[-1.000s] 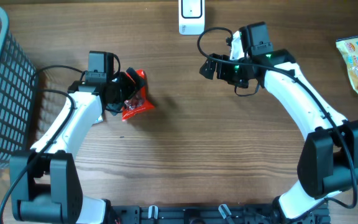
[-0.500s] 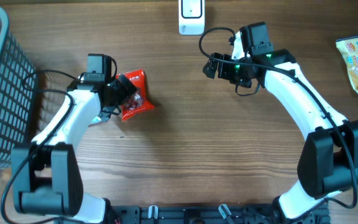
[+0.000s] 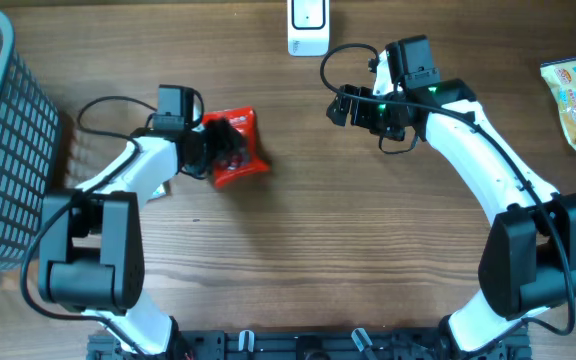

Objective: Scan the item barcode

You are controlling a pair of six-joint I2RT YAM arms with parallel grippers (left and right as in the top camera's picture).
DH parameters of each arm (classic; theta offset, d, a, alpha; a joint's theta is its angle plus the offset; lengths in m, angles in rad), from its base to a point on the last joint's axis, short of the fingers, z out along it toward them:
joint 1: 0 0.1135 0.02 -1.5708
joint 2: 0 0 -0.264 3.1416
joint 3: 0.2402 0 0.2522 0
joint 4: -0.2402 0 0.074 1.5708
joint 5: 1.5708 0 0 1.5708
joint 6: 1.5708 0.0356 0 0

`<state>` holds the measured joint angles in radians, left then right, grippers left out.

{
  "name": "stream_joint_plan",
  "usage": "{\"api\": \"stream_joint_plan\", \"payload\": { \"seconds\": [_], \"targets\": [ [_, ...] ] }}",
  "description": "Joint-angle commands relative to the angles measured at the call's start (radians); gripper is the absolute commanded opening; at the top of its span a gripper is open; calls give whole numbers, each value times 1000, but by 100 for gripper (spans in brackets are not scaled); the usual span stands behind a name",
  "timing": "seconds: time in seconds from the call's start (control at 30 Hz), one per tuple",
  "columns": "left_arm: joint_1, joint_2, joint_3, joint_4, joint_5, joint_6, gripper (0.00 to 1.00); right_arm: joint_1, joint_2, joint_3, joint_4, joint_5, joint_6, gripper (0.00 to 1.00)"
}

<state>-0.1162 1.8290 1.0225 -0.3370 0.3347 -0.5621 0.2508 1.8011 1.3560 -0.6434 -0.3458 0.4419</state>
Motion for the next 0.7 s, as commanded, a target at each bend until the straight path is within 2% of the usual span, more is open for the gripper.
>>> {"api": "stream_joint_plan", "payload": {
  "seconds": [0.0, 0.13, 0.2, 0.37, 0.43, 0.67],
  "targets": [
    [-74, 13, -9, -34, 123, 186, 72, 0, 8, -6, 0, 16, 6, 100],
    [-172, 13, -9, -56, 266, 270, 70, 0, 8, -6, 0, 16, 6, 100],
    [-228, 13, -9, -47, 310, 270, 70, 0, 8, -6, 0, 16, 6, 100],
    [-327, 11, -7, -25, 290, 254, 64, 0, 8, -6, 0, 16, 6, 100],
    [-325, 4, -2, -28, 249, 208, 63, 0, 8, -6, 0, 16, 6, 100],
    [-189, -94, 72, -182, 248, 203, 59, 0, 8, -6, 1, 16, 6, 100]
  ]
}}
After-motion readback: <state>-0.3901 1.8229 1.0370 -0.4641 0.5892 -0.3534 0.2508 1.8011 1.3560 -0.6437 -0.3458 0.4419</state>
